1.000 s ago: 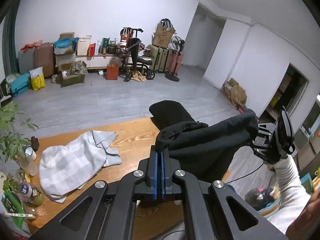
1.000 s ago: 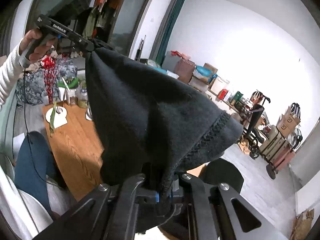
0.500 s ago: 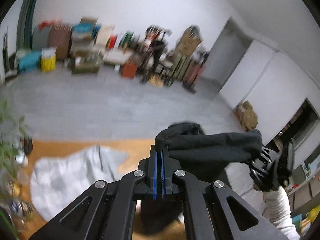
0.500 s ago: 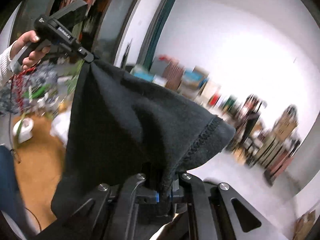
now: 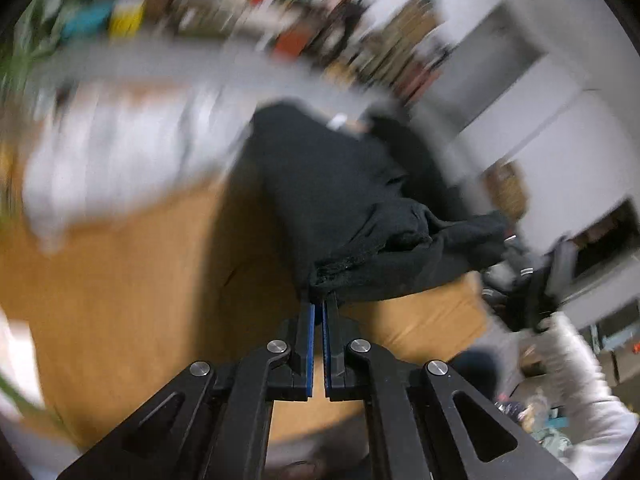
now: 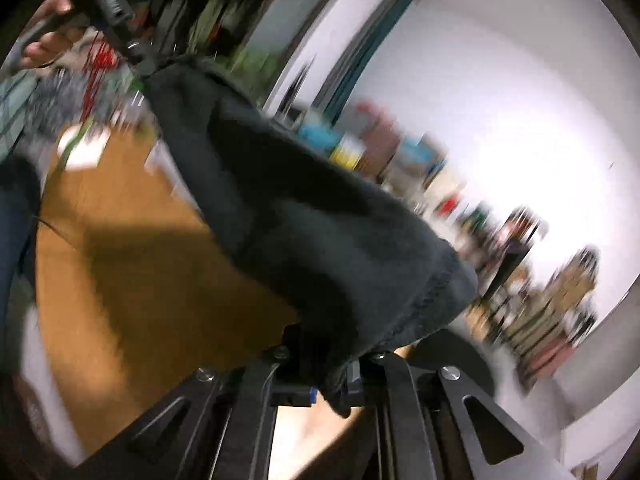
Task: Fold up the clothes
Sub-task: 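Lay the black fleece down beside the shirt and open both tools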
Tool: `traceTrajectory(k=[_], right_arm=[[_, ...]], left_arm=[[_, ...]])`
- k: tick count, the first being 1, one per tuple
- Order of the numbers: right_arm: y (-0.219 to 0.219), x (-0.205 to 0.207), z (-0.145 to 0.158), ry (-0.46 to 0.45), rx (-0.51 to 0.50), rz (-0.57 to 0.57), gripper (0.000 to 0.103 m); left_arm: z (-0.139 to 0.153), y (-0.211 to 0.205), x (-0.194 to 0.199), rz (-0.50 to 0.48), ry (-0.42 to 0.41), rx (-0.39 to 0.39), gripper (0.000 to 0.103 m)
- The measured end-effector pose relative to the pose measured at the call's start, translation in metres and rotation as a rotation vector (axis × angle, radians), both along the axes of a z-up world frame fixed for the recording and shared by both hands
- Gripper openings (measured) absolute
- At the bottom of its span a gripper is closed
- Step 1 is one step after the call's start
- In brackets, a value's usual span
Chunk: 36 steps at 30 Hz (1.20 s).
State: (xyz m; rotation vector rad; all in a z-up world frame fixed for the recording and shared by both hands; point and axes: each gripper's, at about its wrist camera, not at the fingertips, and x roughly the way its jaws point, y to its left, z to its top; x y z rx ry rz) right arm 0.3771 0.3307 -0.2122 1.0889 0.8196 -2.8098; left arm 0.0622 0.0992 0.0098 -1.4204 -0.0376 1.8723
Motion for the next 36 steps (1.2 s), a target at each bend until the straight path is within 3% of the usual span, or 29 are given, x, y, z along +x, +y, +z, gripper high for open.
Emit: traceTrajectory(k=[3,6,9,12,14,16,19,24,26,28,32,36], right_arm=[[-0.021,0.045,-0.049,-0.12,-0.066,0.043,0.047],[-0.03,0.085,-0.038,-0.129,-0.143,0.05,0.073],[-0.021,0.107,0.005,-0.11,-0.236,0.034,0.078],[-0.02,0.145,0.087,-0.059,-0.391,0.103,0.084],[-0.033,0.175,0.137,-0.022,-0.44,0.159,0.089],[-0.043,0.21,0.182,0.008,-0.431,0.192,0.09],[-0.057,0.255,0.23,0.044,-0.348,0.19,0.091],[-0.079,0.305,0.266,0.052,-0.249,0.155,0.092],[-0.087,0.326,0.282,0.054,-0.248,0.154,0.092],[-0.089,0.348,0.298,0.064,-0.277,0.162,0.102],[-0.086,0.369,0.319,0.177,-0.366,0.21,0.103],[-0.063,0.313,0.28,0.214,-0.482,0.062,0.103]], left_arm=[[-0.061,-0.032,0.031,0.065,-0.053,-0.114,0.002],[-0.058,-0.061,0.054,0.087,-0.028,-0.159,0.005],[-0.015,-0.076,0.082,0.012,-0.035,-0.192,0.006],[0.047,-0.103,0.126,-0.078,-0.011,-0.196,0.017],[0.091,-0.125,0.153,-0.107,0.013,-0.21,0.054],[0.135,-0.147,0.178,-0.095,0.052,-0.213,0.07],[0.188,-0.18,0.204,-0.037,0.112,-0.185,0.07],[0.226,-0.221,0.223,0.033,0.15,-0.198,0.07],[0.241,-0.243,0.225,0.071,0.166,-0.152,0.071],[0.255,-0.266,0.228,0.11,0.19,-0.101,0.075],[0.254,-0.275,0.215,0.135,0.189,-0.002,0.079],[0.193,-0.213,0.183,0.065,0.202,-0.012,0.079]])
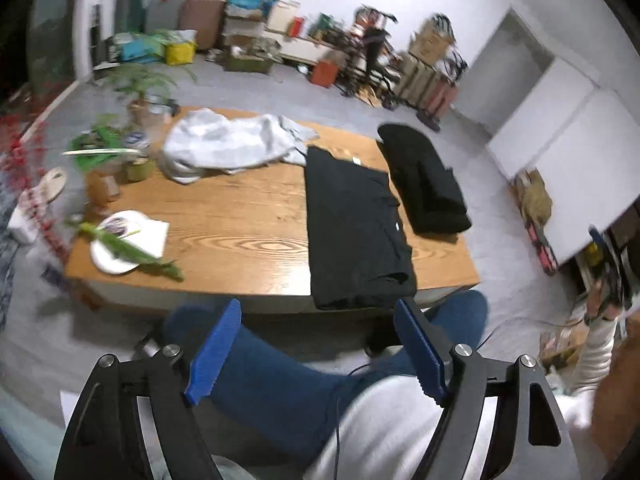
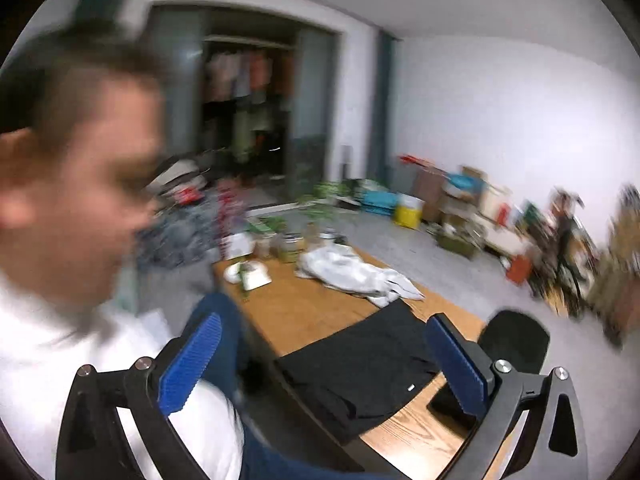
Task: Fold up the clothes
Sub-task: 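Lay the black fleece down beside the shirt and open both tools, then move both open tools over the black shirt to its hem edge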
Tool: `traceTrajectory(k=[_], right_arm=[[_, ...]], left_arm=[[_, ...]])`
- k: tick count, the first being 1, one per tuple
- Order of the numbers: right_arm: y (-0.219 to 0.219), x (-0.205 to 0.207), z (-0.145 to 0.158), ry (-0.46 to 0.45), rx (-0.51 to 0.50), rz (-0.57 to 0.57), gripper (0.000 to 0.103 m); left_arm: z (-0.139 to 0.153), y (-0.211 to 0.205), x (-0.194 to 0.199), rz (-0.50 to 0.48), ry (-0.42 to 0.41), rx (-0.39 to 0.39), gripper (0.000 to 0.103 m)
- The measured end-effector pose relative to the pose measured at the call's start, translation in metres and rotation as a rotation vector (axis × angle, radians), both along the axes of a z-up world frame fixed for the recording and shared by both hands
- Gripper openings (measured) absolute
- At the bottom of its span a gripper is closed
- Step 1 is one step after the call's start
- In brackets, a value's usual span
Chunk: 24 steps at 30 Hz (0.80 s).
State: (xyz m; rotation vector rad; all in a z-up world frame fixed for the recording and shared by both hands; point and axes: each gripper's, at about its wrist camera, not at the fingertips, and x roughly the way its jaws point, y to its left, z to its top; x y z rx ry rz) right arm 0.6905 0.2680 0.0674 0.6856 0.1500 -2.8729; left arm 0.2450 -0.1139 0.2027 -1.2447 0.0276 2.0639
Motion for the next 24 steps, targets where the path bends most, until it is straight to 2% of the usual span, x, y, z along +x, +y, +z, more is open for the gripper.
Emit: traceTrajectory(k=[4,6,8,11,13,16,20,24], right_arm=[[0.028,-0.09,-0.087,-0.097,-0.111,-0.198,0.103],[0.037,-0.121,-0.114,-0.104,-0.105,-0.23,0.103],[0.044,-0.149,-0.132,-0.099,-0.071,-0.267,0.103],[0.065,-0.183,-0.125,-0.072,-0.013,-0.311,0.103],[0.08,-0.202,-0.114,-0.045,0.027,-0.336,0.103],[0.107,-0.23,-0.101,-0.004,0.054,-0.36,0.103],[0.141,-0.275,-0.117,-0.039,0.001,-0.362,0.103],[0.149,-0.304,-0.139,-0.068,0.016,-0.334,0.103]], left_arm=[[-0.083,0.073,-0.042,-0.049,0.03,0.022,0.079],[-0.113,0.109,-0.059,-0.099,0.033,0.046,0.079],[-0.128,0.137,-0.077,-0.11,0.028,0.052,0.079],[-0.132,0.163,-0.106,-0.115,0.06,0.034,0.079],[-0.135,0.183,-0.121,-0.134,0.122,-0.051,0.079],[-0.148,0.213,-0.148,-0.173,0.159,-0.128,0.079],[-0.181,0.241,-0.173,-0.211,0.093,-0.144,0.079],[-0.203,0.248,-0.177,-0.23,0.081,-0.154,0.079]])
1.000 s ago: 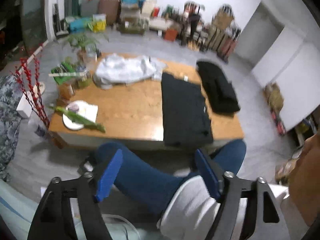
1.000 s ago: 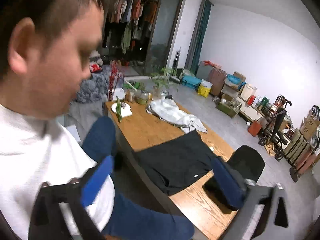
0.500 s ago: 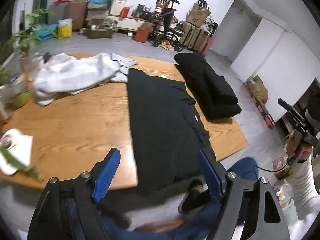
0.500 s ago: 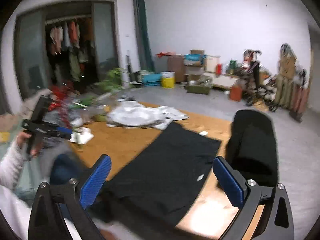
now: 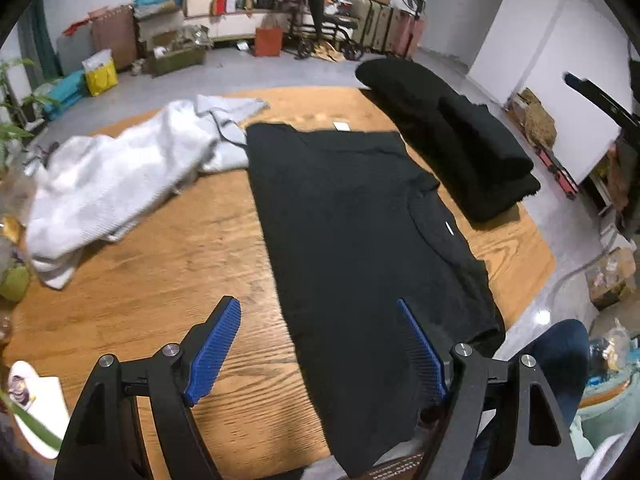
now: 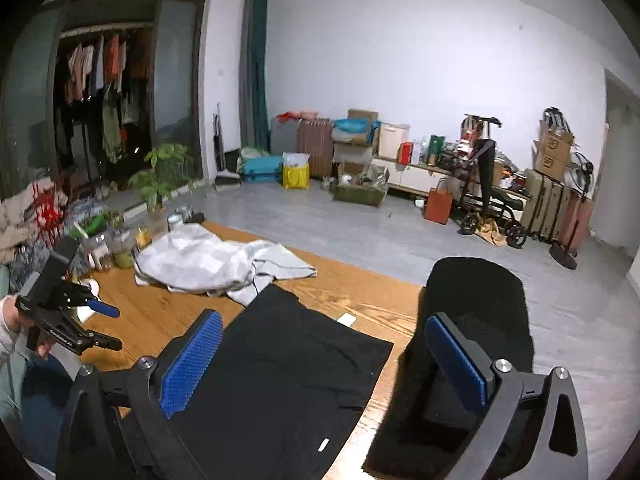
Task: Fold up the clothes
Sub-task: 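Move both open tools over the black shirt to its hem edge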
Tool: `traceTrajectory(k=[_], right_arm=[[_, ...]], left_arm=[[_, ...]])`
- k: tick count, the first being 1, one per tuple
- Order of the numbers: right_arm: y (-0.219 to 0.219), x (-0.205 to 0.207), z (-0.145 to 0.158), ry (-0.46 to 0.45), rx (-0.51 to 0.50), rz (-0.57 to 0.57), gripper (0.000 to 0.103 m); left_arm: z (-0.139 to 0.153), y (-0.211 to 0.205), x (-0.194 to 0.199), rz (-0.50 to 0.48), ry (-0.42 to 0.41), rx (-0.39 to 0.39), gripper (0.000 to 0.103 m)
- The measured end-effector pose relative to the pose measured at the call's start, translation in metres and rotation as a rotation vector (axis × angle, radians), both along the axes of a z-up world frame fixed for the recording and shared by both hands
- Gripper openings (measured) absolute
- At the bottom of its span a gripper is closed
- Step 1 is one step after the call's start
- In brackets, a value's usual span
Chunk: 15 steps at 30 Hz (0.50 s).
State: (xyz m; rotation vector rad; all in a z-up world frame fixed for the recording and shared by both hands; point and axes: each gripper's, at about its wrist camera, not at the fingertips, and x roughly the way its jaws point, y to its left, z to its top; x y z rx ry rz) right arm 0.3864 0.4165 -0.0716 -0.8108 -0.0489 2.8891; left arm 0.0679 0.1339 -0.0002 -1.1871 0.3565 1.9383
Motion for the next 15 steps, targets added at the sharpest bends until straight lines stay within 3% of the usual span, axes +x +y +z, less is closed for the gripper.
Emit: traceTrajectory(k=[4,9,15], right_arm=[[-0.005,-0.022,-0.014,0.017,0.034,0.037,0.103],[-0.015,-0.008,-0.052,0.014,0.14,0.008,0.103],[-0.012,0.044,-0.126,-0.105,0.488,-0.007,0.103]], left_arm=[[-0.019,-0.002,0.002,0.018,0.014,0.01,0.079],[-0.053,-0.015,0.024,0.088,0.025,0.141,0.079],[-0.09,-0.025,0.041,0.174,-0.019,0.187,0.079]])
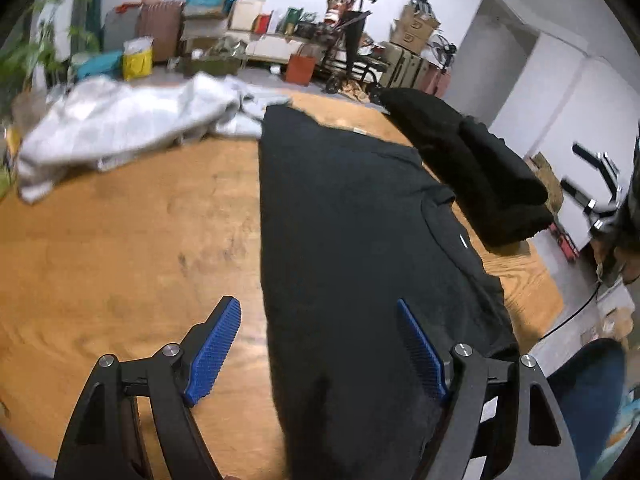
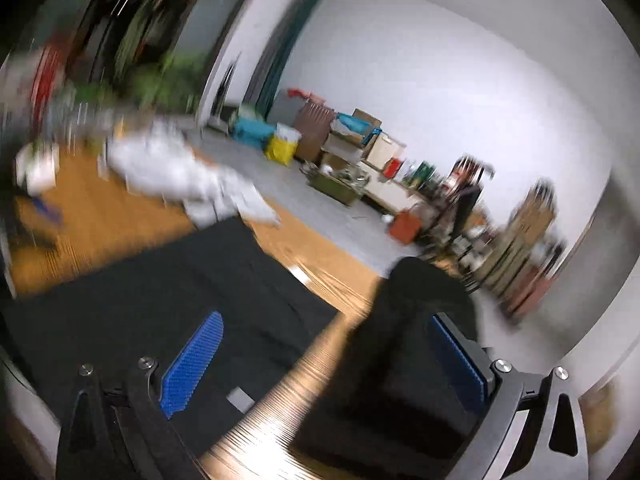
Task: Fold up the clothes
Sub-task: 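Move both open tools over the black shirt to its hem edge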
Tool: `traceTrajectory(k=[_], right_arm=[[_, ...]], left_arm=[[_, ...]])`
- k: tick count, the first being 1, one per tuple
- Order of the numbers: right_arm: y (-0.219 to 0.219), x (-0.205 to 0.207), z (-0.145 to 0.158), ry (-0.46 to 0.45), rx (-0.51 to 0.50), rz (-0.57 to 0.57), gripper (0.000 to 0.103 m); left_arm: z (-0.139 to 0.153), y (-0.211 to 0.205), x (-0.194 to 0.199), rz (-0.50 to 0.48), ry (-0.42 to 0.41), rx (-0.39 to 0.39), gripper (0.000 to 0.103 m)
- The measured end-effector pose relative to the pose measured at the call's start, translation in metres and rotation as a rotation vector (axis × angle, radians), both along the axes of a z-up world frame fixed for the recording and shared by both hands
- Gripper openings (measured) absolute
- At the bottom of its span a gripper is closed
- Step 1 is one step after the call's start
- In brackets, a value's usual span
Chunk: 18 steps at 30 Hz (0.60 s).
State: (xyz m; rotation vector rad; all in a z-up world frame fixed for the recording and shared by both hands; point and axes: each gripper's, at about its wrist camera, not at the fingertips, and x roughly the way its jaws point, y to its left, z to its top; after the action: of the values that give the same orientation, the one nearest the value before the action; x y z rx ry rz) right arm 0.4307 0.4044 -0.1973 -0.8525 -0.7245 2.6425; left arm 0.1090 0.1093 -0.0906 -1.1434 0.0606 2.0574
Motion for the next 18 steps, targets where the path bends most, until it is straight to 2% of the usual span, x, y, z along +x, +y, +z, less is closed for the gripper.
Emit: traceTrajectory(k=[3,5,9,13,15,18], right_arm=[[0.03,0.015,-0.015,-0.03,-0.038,-0.072,0.103],[0.042,0.032,-0.019,-0.004,-0.098,-0.114,0.103],[0.044,0.067,-0.033,0.045,-0.16,-0.147,0.103],[0.047,0.072,-0.046,0.063,-0.186,-0.191,0.103],[0.044,0.071,-0.04,0.071,-0.215,-0.185,0.103],[0.021,0.064,-0.03,0.004,-0.158,-0.093,0.103]], left_arm=[[-0.012,-0.006,0.004,0.044,-0.071,-0.027,0.079],[-0.013,-0.011,0.009,0.063,-0.079,-0.017,0.079],[-0.007,-0.018,0.022,0.108,-0.036,0.001,0.079],[0.001,-0.016,0.035,0.114,0.011,0.012,0.079],[0.002,-0.013,0.041,0.099,0.014,-0.008,0.079],[-0.002,-0.011,0.047,0.07,0.001,-0.059,0.079]])
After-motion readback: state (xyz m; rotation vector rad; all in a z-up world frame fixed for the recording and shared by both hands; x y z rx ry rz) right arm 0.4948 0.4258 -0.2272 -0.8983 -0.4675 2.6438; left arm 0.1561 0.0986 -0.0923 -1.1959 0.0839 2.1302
